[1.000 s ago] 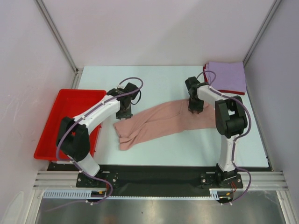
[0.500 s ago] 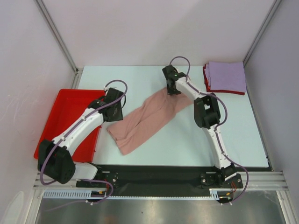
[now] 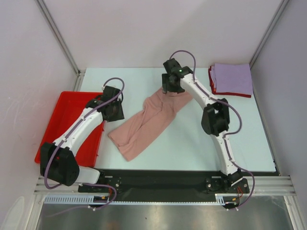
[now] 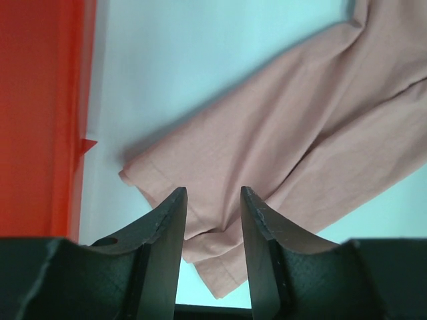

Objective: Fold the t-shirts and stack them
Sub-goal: Fold the tshirt

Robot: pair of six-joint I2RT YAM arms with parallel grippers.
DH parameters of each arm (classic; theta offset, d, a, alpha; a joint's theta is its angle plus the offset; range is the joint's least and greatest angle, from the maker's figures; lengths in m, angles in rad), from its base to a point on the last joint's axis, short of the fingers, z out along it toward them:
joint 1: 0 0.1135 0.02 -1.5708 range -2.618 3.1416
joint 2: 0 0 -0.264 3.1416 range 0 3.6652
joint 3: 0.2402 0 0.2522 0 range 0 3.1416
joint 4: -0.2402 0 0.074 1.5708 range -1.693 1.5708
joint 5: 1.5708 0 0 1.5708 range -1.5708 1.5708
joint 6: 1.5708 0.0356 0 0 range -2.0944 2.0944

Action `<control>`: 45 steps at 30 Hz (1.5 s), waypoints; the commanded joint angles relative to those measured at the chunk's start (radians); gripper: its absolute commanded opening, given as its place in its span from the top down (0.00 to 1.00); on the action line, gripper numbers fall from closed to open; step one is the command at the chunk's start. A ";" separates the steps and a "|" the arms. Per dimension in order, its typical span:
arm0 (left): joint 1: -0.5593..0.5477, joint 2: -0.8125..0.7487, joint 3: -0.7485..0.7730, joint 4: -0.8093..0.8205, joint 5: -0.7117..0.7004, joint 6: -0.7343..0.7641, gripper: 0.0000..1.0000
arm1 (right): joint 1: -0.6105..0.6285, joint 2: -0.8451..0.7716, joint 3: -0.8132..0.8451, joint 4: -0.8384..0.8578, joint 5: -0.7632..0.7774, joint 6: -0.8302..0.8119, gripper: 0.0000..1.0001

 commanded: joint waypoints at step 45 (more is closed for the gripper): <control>-0.003 -0.398 -0.131 -0.151 0.038 -0.039 0.55 | 0.544 -0.687 -1.349 0.342 -0.171 0.392 1.00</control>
